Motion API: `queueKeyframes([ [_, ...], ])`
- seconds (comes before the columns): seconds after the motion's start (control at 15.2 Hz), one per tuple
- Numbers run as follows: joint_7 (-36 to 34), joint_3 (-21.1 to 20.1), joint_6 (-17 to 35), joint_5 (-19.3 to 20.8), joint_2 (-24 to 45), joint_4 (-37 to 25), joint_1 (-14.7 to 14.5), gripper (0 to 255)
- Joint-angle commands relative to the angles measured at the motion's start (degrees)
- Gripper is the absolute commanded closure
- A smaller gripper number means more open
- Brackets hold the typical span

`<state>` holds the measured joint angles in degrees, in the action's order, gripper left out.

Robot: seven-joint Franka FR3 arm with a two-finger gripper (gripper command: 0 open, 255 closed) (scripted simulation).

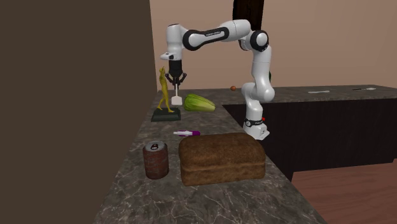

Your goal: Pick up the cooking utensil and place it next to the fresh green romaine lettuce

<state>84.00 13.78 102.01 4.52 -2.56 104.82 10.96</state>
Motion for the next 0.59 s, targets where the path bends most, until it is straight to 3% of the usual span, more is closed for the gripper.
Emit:
queueKeyframes([
  [0.0, 2.4, 1.3, 0.5, 0.4, -1.1, 1.4, 1.2, 255],
  [0.53, 12.1, 6.8, 1.7, 2.1, -5.1, 5.7, 5.9, 255],
])
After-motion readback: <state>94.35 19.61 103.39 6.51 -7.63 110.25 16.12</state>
